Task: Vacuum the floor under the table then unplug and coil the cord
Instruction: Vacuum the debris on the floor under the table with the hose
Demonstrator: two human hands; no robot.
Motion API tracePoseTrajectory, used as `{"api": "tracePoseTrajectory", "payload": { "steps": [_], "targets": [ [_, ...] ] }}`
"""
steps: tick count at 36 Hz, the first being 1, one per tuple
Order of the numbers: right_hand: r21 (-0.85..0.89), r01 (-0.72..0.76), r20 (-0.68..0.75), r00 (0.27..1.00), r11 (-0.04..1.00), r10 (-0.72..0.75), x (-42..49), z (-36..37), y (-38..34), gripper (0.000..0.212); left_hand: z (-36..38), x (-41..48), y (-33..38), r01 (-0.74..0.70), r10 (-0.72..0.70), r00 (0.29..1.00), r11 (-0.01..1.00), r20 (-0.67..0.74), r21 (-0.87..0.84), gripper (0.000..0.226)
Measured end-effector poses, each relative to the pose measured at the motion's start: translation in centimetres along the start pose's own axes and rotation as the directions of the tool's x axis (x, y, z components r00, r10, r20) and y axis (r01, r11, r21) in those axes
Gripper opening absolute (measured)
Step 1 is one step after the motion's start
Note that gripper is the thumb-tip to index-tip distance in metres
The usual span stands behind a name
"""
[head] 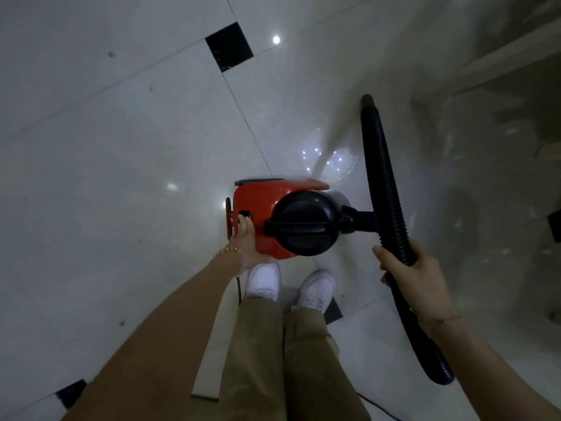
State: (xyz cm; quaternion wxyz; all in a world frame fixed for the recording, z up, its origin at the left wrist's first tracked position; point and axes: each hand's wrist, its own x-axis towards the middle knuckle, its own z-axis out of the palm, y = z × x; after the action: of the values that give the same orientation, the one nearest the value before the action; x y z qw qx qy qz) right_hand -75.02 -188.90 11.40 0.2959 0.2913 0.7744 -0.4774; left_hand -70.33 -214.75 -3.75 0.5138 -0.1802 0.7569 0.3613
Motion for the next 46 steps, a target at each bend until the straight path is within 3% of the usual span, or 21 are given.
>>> {"api": "tracePoseTrajectory", "payload": {
  "steps": [4,7,10,16,22,26,30,37,41,46],
  "targets": [
    [0.051,-0.020,0.001,1.000,0.998,0.020,-1.1,-0.5,0.2,0.013,-1.8,-0.3,0.1,0.094,-0.086,0.995,0.981,0.052,-0.171,0.141],
    [0.084,-0.032,-0.020,0.999,0.996,0.034,-2.0,-1.1,0.3,0.016,-2.3,-1.5,0.9,0.096,-0.105,0.993,0.985,-0.056,-0.143,0.089],
    [0.134,-0.045,-0.037,0.998,0.990,0.051,-3.2,-2.0,0.1,0.018,-2.8,-3.3,2.2,0.052,-0.062,0.983,0.997,-0.173,-0.063,0.067],
    [0.249,-0.071,-0.076,0.993,0.966,0.092,-5.1,-3.9,0.0,0.012,-3.2,-6.0,5.7,-0.080,0.094,0.963,0.995,-0.252,0.067,0.060],
    [0.352,-0.068,-0.126,0.985,0.933,0.119,-5.4,-6.0,1.2,0.013,-2.1,-5.9,10.4,-0.197,0.256,0.952,0.933,-0.169,0.301,0.055],
    [0.383,-0.051,-0.162,0.979,0.922,0.122,-6.0,-7.2,2.3,0.018,-0.7,-6.5,13.8,-0.260,0.317,0.938,0.912,-0.143,0.318,0.051],
    [0.444,-0.005,-0.185,0.978,0.896,0.096,-7.1,-8.3,2.4,0.015,1.6,-8.6,17.4,-0.353,0.376,0.923,0.914,-0.088,0.202,0.043],
    [0.574,-0.008,-0.139,0.984,0.819,0.108,-8.5,-9.8,1.5,0.018,7.4,-13.9,23.9,-0.372,0.411,0.899,0.900,0.154,-0.228,0.031],
    [0.632,-0.022,-0.117,0.985,0.775,0.123,-8.8,-10.2,1.1,0.023,9.2,-14.6,28.4,-0.228,0.347,0.919,0.856,0.189,-0.464,0.036],
    [0.621,-0.059,-0.085,0.986,0.782,0.142,-9.1,-10.2,1.8,0.017,9.7,-13.4,32.9,-0.104,0.260,0.941,0.832,0.216,-0.545,0.040]
  ]
}}
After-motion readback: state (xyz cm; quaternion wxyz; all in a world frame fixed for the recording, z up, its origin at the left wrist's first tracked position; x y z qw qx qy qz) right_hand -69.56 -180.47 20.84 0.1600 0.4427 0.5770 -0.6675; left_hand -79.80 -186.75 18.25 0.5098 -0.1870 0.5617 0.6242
